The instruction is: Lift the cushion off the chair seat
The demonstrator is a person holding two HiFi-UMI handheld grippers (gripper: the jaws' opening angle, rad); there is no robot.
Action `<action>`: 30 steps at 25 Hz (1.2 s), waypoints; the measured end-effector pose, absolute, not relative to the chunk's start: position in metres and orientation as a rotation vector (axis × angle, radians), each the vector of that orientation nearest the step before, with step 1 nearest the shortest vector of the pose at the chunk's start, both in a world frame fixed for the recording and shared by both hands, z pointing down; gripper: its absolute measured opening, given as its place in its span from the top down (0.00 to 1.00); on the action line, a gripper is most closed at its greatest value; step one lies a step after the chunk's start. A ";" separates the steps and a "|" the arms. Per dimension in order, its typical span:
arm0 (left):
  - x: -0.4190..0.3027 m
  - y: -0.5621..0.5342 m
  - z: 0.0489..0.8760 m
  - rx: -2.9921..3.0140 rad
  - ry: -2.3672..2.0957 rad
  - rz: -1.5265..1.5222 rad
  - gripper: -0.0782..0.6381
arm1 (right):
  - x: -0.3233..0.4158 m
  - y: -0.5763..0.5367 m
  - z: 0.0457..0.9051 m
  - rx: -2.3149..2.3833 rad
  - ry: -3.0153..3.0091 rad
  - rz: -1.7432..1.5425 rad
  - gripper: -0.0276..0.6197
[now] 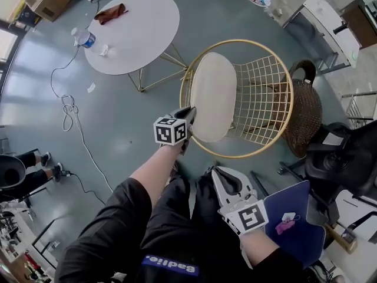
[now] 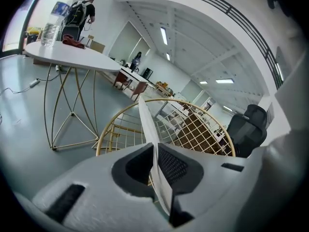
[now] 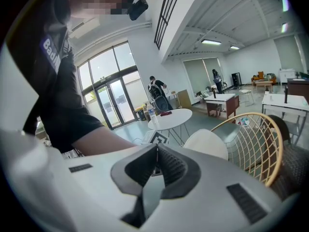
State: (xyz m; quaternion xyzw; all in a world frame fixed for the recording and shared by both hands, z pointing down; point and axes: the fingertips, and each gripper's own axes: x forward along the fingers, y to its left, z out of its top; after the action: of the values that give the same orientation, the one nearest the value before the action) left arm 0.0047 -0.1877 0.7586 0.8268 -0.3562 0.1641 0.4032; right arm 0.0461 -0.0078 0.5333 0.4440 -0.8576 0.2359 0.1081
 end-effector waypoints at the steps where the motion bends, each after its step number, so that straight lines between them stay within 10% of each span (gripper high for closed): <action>1: 0.006 -0.188 0.752 2.098 -0.899 0.414 0.84 | 0.046 -0.007 0.529 1.312 -2.525 0.688 0.91; 30: -0.018 -0.089 0.482 2.287 -0.811 0.261 0.85 | 0.056 0.014 0.419 1.389 -2.579 0.538 0.91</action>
State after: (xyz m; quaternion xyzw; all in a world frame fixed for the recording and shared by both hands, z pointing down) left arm -0.0184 -0.0892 0.4816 0.8801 -0.3122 0.1004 0.3435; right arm 0.0561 0.0139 0.4189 0.4650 -0.8629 0.1802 0.0816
